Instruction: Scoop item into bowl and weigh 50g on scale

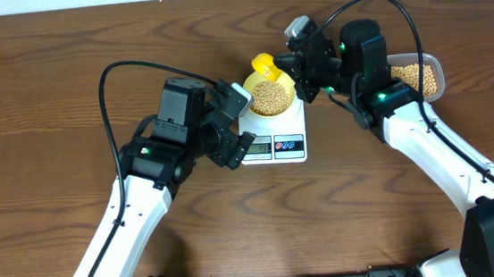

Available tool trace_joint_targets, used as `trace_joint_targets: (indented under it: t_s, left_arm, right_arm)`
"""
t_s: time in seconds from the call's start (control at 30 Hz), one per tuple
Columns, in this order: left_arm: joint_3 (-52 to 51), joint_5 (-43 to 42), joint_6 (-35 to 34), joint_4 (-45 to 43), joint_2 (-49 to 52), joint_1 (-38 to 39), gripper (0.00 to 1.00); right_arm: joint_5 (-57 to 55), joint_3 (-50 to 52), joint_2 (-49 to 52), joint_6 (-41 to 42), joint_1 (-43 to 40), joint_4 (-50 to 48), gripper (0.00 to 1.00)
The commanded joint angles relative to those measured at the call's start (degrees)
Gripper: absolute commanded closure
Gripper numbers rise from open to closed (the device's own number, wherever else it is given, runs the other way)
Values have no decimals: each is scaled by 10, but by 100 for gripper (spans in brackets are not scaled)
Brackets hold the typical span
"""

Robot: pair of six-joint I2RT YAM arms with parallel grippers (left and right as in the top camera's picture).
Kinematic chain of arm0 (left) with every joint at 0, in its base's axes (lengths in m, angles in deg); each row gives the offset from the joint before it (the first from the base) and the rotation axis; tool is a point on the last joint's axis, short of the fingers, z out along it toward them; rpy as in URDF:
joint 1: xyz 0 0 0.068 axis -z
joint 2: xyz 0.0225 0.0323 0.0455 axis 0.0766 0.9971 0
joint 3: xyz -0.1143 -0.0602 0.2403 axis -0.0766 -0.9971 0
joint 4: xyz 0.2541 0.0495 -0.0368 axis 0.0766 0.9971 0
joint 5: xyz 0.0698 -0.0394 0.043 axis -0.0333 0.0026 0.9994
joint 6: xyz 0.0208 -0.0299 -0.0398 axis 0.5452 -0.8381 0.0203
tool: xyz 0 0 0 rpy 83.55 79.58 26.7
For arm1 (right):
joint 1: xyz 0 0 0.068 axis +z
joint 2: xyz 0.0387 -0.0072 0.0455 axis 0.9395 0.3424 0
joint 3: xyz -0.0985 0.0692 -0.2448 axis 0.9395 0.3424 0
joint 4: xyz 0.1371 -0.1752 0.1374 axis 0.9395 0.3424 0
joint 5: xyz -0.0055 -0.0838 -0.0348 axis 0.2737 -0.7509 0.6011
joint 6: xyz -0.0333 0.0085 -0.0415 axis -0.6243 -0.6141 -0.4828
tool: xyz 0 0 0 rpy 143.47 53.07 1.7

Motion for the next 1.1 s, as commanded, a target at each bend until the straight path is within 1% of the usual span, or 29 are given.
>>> trace_joint_targets:
  t_s: [0.0,0.1,0.23,0.53,0.7,0.9,1.07]
  left_arm:
    - [-4,0,10,0,-8,1,13]
    - [-4,0,10,0,-8,1,13]
    - [-4,0,10,0,-8,1,13]
    - [-4,0,10,0,-8,1,13]
    - [-4,0,10,0,-8,1,13]
    - [-4,0,10,0,-8,1,13]
    - [-4,0,10,0,-8,1,13]
  right_arm:
    - [2,-1,3,-23,2,0,99]
    - [6,-1,3,-21,8,6,99]
    - [-7,-1,3,-56,9,8,99]
    - [-32,-1,3,-46,8,6,99]
    - [-25,-1,3,-31,9,5,99]
    - [-24,-1,3,21,-3,0,99]
    - [-24,-1,3,43,-10,-15,99]
